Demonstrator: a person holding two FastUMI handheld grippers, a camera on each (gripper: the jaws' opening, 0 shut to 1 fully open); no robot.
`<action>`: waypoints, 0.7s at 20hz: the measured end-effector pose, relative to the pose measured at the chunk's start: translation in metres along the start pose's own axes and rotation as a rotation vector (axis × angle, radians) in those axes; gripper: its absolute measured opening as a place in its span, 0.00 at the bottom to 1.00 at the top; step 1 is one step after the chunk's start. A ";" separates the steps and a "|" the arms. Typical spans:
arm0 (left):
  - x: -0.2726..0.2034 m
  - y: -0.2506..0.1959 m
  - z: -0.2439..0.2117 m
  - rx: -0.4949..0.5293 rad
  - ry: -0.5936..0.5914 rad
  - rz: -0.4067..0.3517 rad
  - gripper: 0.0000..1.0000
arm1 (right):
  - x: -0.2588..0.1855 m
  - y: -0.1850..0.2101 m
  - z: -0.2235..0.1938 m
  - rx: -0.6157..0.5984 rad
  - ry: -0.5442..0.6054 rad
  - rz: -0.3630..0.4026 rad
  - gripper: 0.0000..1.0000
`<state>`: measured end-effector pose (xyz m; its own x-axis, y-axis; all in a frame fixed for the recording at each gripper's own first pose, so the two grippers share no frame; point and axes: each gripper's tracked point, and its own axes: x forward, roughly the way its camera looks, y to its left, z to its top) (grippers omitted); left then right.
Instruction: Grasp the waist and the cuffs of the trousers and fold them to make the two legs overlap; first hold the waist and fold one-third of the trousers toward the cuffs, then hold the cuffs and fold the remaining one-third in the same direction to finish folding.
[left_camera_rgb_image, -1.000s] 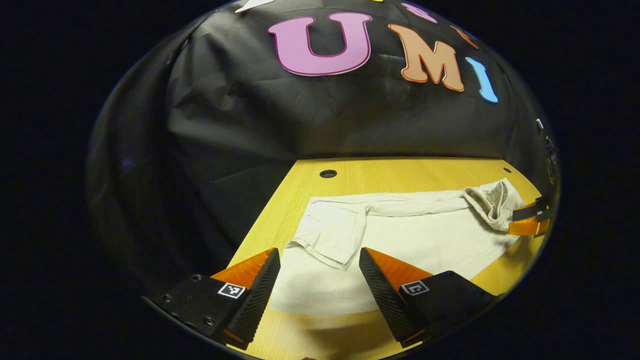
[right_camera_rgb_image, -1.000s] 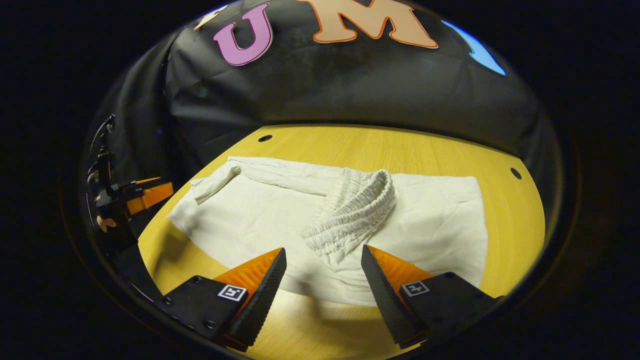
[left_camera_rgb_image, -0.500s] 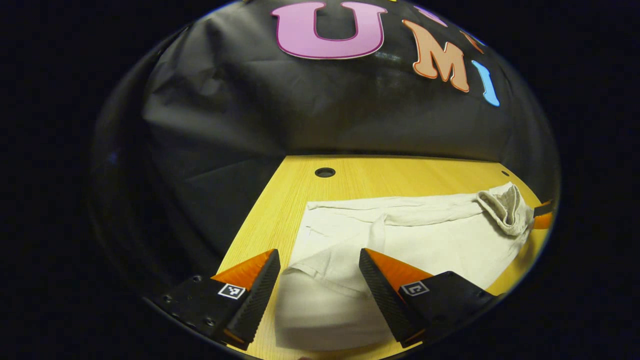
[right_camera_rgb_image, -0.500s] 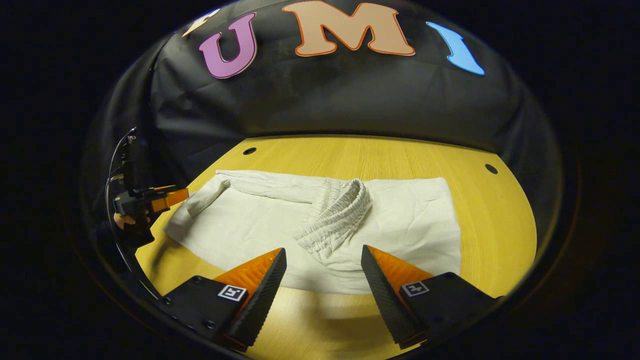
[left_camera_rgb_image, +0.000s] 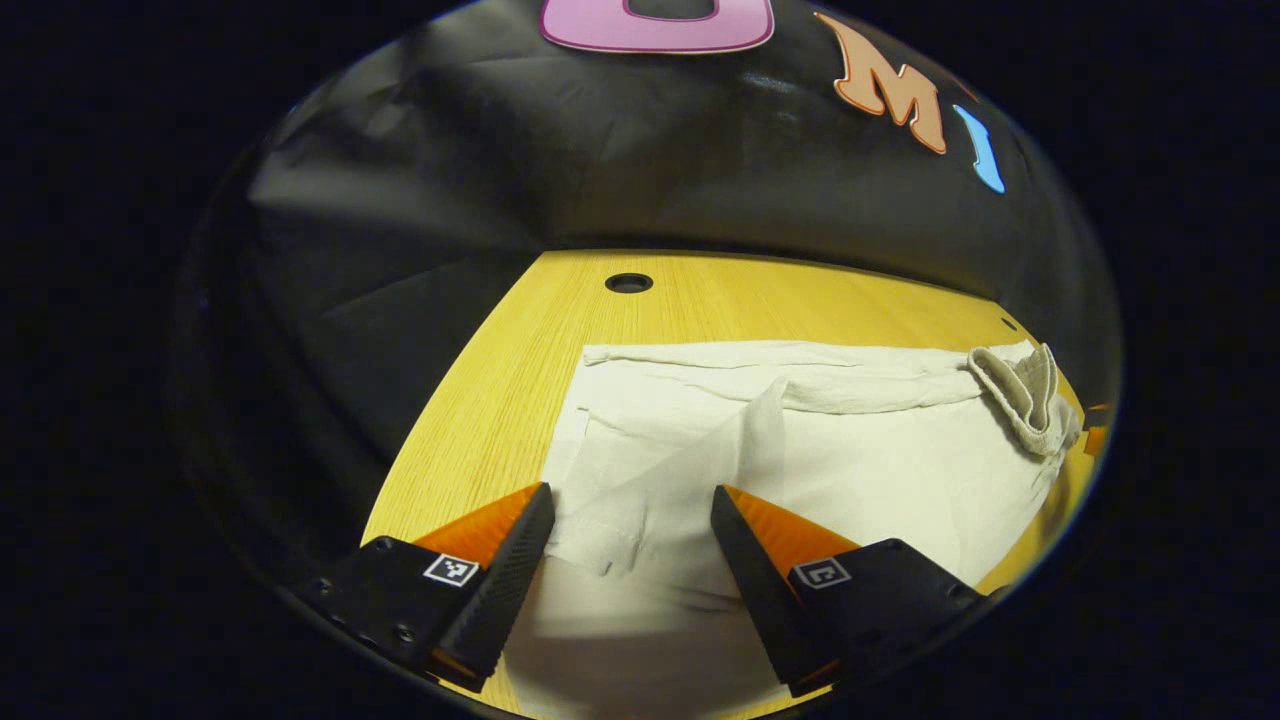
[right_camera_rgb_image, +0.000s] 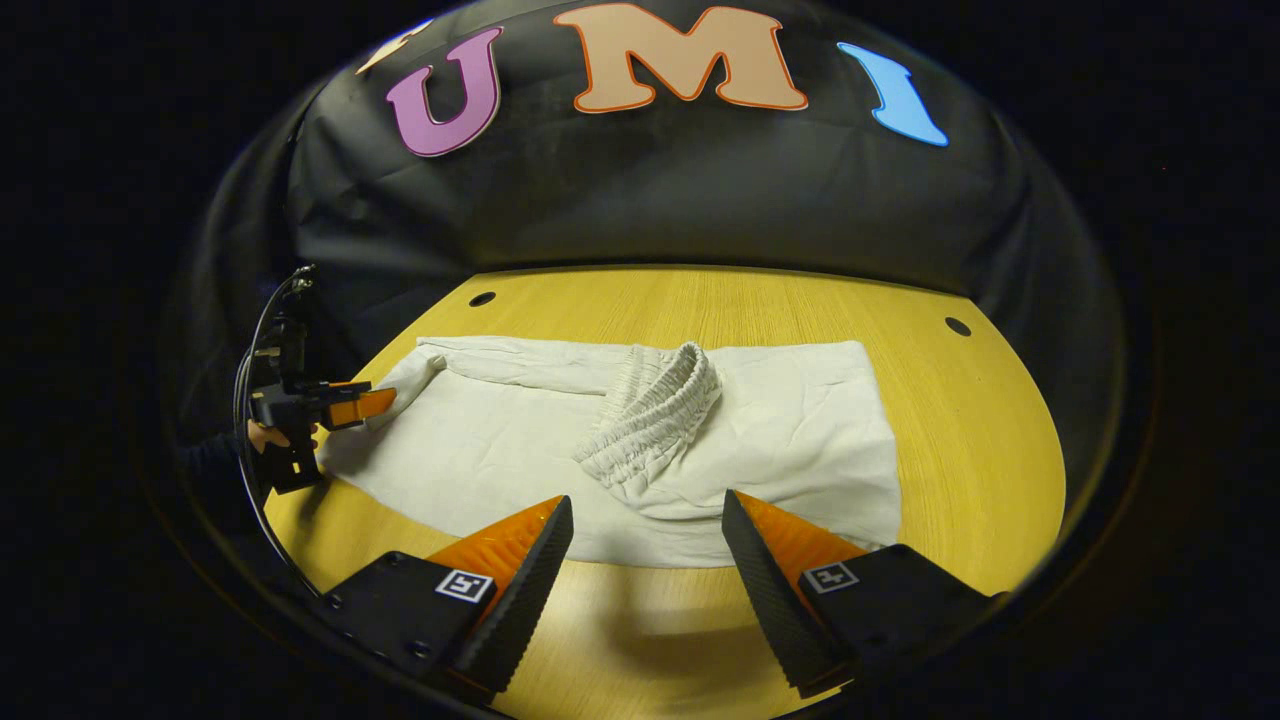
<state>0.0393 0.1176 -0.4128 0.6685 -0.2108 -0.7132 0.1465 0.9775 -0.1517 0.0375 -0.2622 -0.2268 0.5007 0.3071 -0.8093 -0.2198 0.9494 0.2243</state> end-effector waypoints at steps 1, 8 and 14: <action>-0.004 -0.001 -0.003 0.006 0.016 -0.006 0.93 | 0.001 -0.001 0.001 0.002 0.000 0.000 0.97; 0.004 -0.031 0.003 -0.001 0.011 -0.081 0.17 | 0.000 -0.007 -0.004 0.009 -0.003 0.014 0.92; -0.004 -0.034 0.016 -0.015 0.068 -0.052 0.00 | -0.014 -0.020 0.001 0.020 -0.031 0.029 0.92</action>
<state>0.0435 0.0852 -0.3942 0.6088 -0.2615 -0.7490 0.1685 0.9652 -0.2001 0.0359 -0.2856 -0.2194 0.5199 0.3360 -0.7853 -0.2180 0.9411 0.2584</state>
